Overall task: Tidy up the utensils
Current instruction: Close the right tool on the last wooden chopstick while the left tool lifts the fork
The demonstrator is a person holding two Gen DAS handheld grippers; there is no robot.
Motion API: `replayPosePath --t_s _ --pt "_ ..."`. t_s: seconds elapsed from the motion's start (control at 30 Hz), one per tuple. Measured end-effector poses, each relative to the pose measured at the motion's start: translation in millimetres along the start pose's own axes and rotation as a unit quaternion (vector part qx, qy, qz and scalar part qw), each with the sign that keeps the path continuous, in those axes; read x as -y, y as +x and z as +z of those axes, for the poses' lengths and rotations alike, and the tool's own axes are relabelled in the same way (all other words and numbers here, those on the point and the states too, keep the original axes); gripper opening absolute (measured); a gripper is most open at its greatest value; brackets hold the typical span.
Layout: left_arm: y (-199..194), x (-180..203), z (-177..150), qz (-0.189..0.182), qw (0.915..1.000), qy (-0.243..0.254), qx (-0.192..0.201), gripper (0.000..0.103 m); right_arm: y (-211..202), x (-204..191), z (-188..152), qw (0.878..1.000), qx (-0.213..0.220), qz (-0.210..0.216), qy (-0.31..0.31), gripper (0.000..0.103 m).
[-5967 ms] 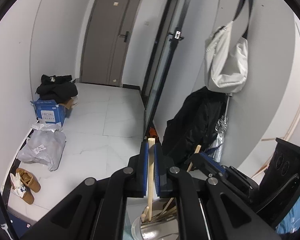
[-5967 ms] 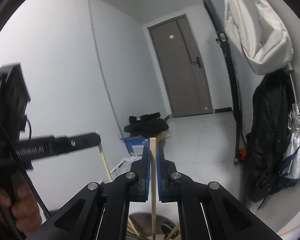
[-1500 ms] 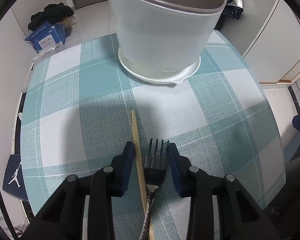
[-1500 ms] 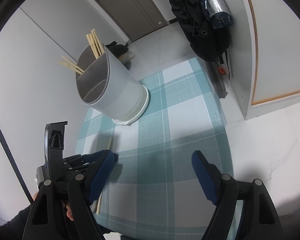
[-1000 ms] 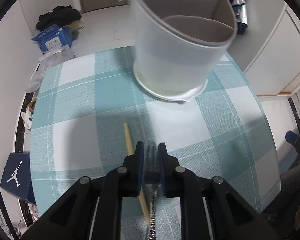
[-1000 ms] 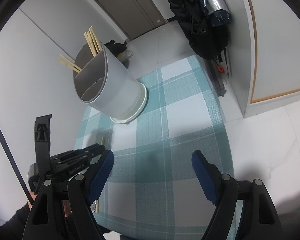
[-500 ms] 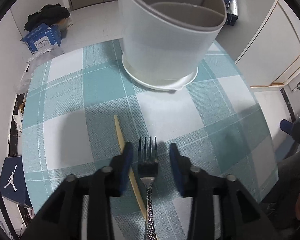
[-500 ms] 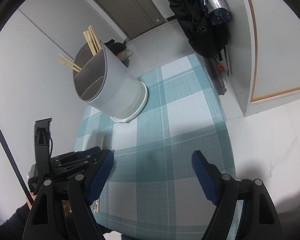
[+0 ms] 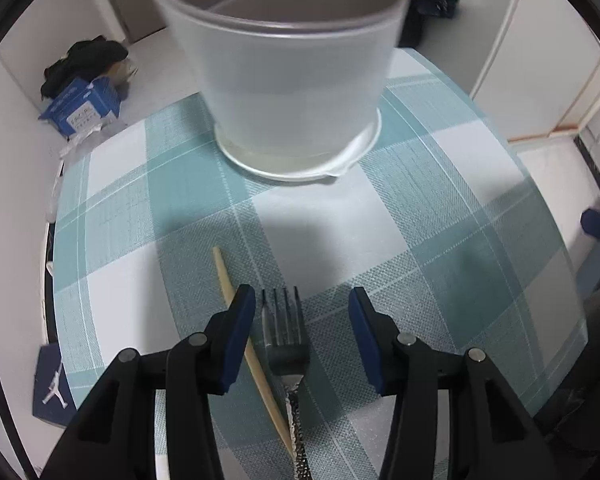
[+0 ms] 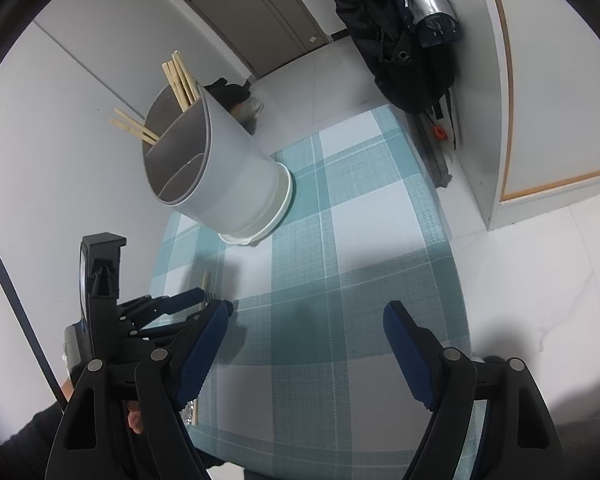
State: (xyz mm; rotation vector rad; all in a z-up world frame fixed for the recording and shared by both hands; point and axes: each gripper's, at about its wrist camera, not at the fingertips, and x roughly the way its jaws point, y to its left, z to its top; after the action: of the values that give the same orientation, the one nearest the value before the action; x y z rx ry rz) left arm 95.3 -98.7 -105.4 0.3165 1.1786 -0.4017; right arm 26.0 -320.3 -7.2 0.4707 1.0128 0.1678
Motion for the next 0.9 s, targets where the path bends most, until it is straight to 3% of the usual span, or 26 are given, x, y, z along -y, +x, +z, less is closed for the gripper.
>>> replayPosePath --t_s 0.17,0.23,0.43,0.6,0.77,0.9 --pt "0.9 -3.0 -1.4 0.0 1.0 0.003 -0.001 0.026 0.0 0.4 -0.1 1.0 -0.001 -0.002 0.002 0.08" --pt "0.6 -4.9 -1.6 -0.003 1.0 0.002 0.0 0.017 0.2 0.7 -0.3 1.0 -0.002 -0.002 0.003 0.08" --pt "0.6 -11.0 0.8 -0.009 0.9998 -0.017 0.0 0.016 0.7 2.0 -0.1 1.0 -0.003 -0.005 0.005 0.08" --pt "-11.6 -28.4 2.4 -0.013 0.9976 -0.06 0.031 0.016 2.8 2.4 -0.5 1.0 -0.004 -0.015 0.001 0.08" --pt "-44.0 -51.7 -3.2 -0.036 0.9891 -0.115 0.085 0.016 11.6 -2.7 -3.3 1.0 -0.011 -0.028 -0.006 0.08" --pt "-68.7 -74.5 -16.2 -0.055 0.9762 -0.167 0.127 0.016 23.9 -17.7 -8.5 0.998 -0.022 -0.041 -0.031 0.078"
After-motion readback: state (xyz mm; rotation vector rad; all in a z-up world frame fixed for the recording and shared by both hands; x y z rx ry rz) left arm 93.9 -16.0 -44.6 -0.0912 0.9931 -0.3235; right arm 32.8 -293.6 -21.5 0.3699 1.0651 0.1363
